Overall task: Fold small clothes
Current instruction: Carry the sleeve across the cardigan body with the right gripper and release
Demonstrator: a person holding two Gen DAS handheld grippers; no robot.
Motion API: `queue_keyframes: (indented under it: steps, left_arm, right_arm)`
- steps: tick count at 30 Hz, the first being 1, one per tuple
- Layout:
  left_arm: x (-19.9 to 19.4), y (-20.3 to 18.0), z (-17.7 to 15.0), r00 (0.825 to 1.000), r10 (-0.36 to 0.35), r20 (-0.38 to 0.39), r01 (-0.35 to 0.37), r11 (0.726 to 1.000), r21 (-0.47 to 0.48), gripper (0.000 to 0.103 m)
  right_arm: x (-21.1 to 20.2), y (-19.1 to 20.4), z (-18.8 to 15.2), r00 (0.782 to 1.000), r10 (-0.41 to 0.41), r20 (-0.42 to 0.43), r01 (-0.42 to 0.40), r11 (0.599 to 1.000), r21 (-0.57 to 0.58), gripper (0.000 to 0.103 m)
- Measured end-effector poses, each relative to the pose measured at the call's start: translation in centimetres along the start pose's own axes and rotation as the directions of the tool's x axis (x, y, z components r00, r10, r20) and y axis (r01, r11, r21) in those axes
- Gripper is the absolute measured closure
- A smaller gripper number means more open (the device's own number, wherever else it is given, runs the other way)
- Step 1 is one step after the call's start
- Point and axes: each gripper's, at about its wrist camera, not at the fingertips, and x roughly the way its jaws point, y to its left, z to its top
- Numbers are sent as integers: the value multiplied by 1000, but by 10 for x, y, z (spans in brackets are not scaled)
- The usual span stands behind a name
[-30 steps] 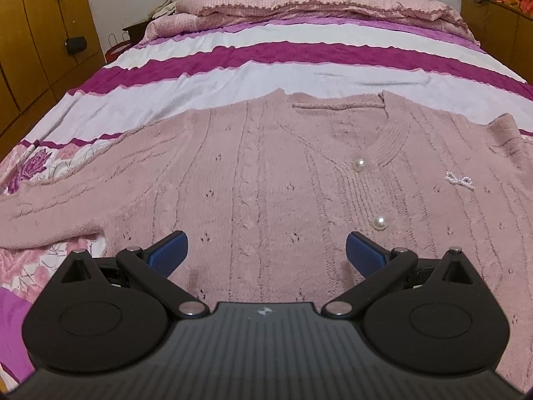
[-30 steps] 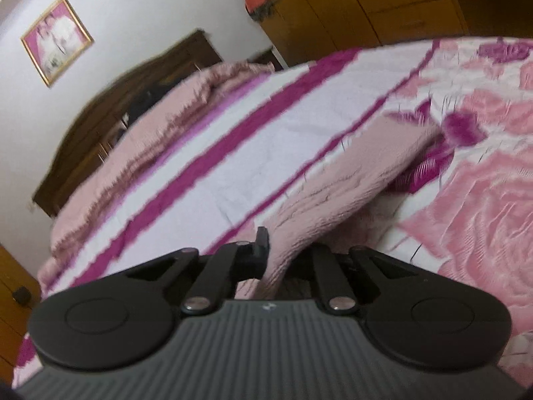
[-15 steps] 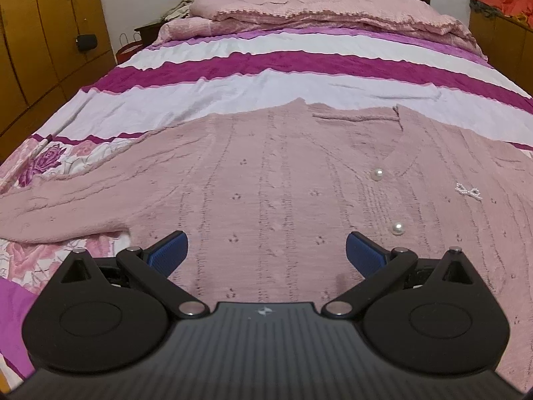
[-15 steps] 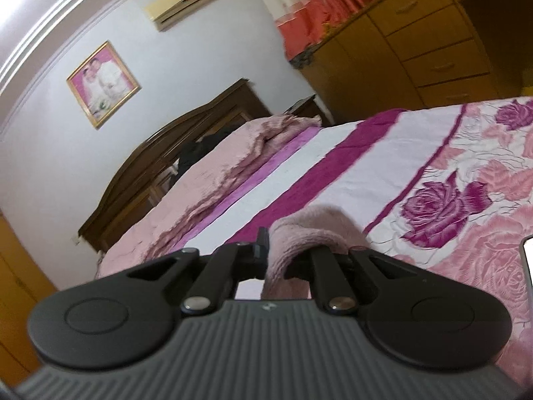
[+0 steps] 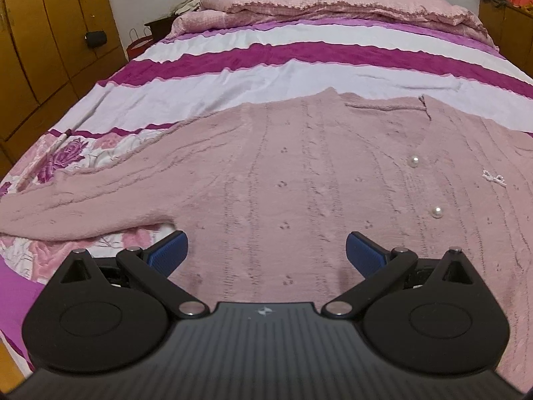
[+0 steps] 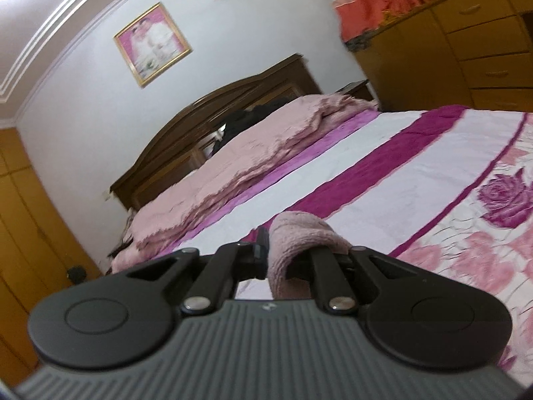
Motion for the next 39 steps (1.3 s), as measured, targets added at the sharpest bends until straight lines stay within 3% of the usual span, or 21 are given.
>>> queue_keyframes:
  steps: [12, 22, 29, 33, 39]
  left_arm:
    - [-10, 43, -3, 999, 38, 25, -38, 999, -9, 0]
    - [-16, 84, -13, 997, 63, 40, -61, 997, -54, 0]
    - [-14, 107, -22, 996, 73, 46, -70, 995, -75, 0]
    - [-9, 110, -26, 997, 71, 37, -69, 995, -72, 0]
    - [-1, 113, -29, 998, 55, 20, -53, 994, -90, 0]
  right_arm:
    - [19, 101, -26, 991, 120, -51, -124, 990, -69, 94]
    - [39, 187, -98, 960, 220, -174, -239, 967, -94, 94]
    - [55, 216, -178, 924, 211, -320, -260, 958, -118, 94]
    - [68, 218, -222, 883, 181, -434, -254, 960, -116, 92]
    - [80, 217, -259, 827, 129, -548, -214, 972, -93, 90]
